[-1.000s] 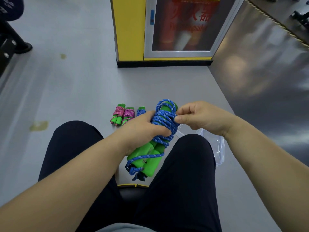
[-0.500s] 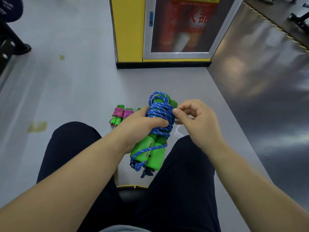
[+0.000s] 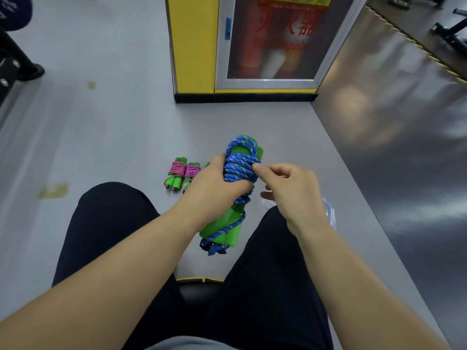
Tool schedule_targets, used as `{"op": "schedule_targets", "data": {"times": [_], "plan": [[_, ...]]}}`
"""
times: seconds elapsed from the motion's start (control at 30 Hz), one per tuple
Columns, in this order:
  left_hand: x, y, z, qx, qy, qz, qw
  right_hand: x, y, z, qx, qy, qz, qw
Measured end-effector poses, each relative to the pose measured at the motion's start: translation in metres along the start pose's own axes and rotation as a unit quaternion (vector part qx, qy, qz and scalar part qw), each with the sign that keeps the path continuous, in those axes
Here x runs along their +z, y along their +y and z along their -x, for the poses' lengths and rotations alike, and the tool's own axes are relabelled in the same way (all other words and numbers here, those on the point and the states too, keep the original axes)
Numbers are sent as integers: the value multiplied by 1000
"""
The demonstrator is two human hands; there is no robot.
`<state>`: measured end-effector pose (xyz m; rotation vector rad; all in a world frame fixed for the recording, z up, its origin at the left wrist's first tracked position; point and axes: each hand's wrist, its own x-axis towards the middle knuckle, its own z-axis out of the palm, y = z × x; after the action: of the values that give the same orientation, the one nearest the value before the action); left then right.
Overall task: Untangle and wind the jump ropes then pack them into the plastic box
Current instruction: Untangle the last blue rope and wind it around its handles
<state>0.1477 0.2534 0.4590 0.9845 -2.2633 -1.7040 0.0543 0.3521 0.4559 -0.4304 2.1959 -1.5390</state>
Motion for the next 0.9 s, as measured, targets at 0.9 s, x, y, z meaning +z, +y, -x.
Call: {"op": "schedule_targets", "data": {"times": [0.9], "plan": [[3,-6,-8,21,-70,76,994,-25,13,-12,-4,-109,15,994]]}}
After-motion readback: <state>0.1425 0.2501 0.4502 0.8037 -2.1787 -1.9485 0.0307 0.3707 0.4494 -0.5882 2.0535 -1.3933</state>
